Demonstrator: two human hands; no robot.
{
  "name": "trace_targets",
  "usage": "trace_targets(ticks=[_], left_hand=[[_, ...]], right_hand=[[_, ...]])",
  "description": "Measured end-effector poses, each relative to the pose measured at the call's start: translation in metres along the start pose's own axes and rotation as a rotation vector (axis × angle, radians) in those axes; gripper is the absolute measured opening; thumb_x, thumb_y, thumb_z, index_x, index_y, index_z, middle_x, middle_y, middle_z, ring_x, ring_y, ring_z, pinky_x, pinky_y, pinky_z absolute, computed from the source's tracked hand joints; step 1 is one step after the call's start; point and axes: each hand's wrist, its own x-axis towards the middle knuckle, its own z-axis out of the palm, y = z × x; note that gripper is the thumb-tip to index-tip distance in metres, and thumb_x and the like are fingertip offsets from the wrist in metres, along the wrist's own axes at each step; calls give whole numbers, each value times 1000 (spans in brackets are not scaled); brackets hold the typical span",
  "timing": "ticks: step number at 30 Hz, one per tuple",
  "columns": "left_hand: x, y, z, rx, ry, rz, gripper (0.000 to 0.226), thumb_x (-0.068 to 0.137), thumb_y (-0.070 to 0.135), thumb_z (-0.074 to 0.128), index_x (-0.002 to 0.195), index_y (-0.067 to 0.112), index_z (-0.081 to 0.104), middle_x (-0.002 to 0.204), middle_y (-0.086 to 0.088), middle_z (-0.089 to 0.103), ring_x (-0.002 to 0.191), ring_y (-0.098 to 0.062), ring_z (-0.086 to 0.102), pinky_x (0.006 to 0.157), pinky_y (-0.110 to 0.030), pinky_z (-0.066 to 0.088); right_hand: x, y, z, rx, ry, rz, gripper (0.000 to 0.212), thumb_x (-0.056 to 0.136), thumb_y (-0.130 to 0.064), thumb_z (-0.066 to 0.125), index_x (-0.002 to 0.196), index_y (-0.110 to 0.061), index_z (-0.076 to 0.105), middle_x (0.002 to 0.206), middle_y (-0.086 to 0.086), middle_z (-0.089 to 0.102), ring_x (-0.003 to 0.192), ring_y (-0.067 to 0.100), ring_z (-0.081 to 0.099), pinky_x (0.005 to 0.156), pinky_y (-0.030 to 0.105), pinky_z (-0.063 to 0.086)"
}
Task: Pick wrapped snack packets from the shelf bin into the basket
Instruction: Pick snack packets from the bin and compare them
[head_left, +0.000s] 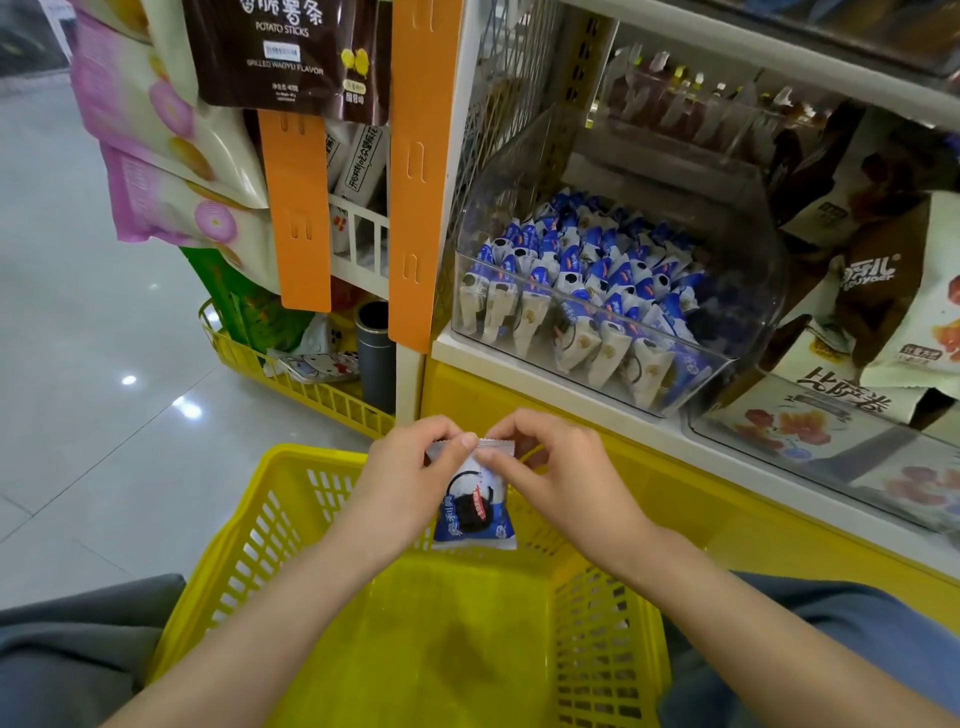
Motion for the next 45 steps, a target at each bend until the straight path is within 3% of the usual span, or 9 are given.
trace_targets(ticks=[9, 13, 17, 22, 26, 30, 35, 41, 45], left_hand=[[5, -2, -1, -137, 132, -114, 8, 92, 19, 53, 95, 14, 59, 90, -3, 63, 87, -20, 60, 79, -38, 50], [6, -2, -4, -212, 97, -218, 25, 98, 24, 40, 82, 20, 59, 78, -3, 64, 70, -17, 62, 64, -30, 50], [10, 9, -8, -571, -61, -488, 48, 96, 46, 29, 88, 15, 65, 82, -5, 71, 74, -20, 68, 60, -26, 55], [6, 7, -6, -663, 37, -437, 20, 91, 27, 55, 91, 14, 70, 90, -7, 73, 82, -17, 68, 67, -27, 57], [6, 4, -6, -560, 105, -362, 13, 91, 19, 54, 93, 19, 67, 85, 0, 74, 76, -9, 69, 65, -22, 54], [8, 6, -5, -617, 37, -362, 18, 90, 21, 54, 101, 17, 67, 92, -5, 73, 85, -16, 68, 72, -32, 54], [7, 9, 0, -454, 0, -191, 19, 94, 21, 49, 91, 23, 67, 78, 10, 72, 73, -2, 65, 63, -19, 52], [4, 0, 6, -115, 186, -31, 30, 86, 20, 61, 114, 22, 49, 111, 3, 54, 95, -8, 55, 76, -13, 43], [4, 0, 9, -90, 96, -25, 42, 78, 27, 70, 114, 29, 48, 111, 8, 59, 96, -9, 59, 83, -30, 51]], right_hand=[[8, 1, -9, 21, 166, 1, 5, 87, -25, 62, 84, -22, 64, 76, -10, 64, 75, 2, 57, 60, 13, 44], [10, 1, -13, 137, 284, 26, 2, 88, -22, 61, 86, -22, 61, 80, -10, 63, 79, 3, 60, 65, 19, 51], [3, -1, -8, -39, 181, -194, 7, 87, -16, 61, 88, -11, 65, 90, -1, 64, 86, 8, 60, 76, 26, 50], [-4, 0, 0, -378, 18, -463, 19, 90, -23, 54, 91, -8, 66, 98, 4, 64, 89, 21, 61, 73, 30, 49], [-5, -2, 7, -31, -3, -134, 21, 93, -25, 51, 110, -15, 56, 107, -4, 57, 95, 1, 54, 83, 15, 45], [6, -1, 4, 480, -76, 339, 26, 96, -28, 43, 119, -17, 48, 116, 0, 61, 93, 7, 63, 79, 25, 55], [10, -3, 5, 1000, -207, 410, 41, 94, -31, 37, 126, -10, 52, 121, 10, 63, 111, 25, 60, 98, 37, 46], [10, -4, 15, 828, -48, 374, 31, 96, -16, 43, 123, -5, 53, 119, 15, 64, 108, 30, 61, 93, 43, 48], [10, -2, 17, 784, 0, 442, 24, 93, -18, 49, 113, -6, 56, 110, 16, 67, 98, 25, 65, 83, 39, 52]])
